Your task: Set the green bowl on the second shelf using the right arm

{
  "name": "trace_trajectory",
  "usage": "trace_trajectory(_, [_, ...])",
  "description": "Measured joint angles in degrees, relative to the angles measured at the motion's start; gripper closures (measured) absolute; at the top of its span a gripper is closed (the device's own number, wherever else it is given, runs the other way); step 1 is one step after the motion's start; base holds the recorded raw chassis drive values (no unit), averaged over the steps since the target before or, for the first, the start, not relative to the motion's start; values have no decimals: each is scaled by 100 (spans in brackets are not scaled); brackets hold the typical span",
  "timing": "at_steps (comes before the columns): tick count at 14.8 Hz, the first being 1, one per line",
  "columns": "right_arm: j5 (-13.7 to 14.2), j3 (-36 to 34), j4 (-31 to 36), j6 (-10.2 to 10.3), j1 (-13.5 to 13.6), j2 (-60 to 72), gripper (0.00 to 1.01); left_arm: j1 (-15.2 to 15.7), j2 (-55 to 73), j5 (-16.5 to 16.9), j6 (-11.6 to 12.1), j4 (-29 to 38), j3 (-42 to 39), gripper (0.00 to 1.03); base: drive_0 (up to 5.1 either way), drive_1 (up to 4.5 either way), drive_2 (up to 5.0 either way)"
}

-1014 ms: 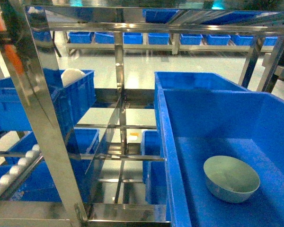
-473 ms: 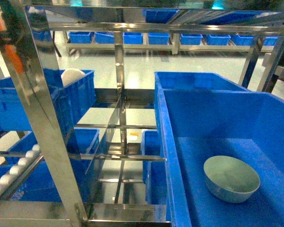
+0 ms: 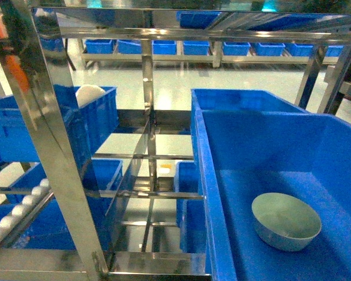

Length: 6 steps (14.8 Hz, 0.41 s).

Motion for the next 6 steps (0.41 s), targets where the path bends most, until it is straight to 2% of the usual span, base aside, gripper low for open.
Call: trace_trajectory(6, [2, 0, 0, 0, 0, 0, 3, 0, 0, 0, 0, 0, 0, 5, 0, 0, 0])
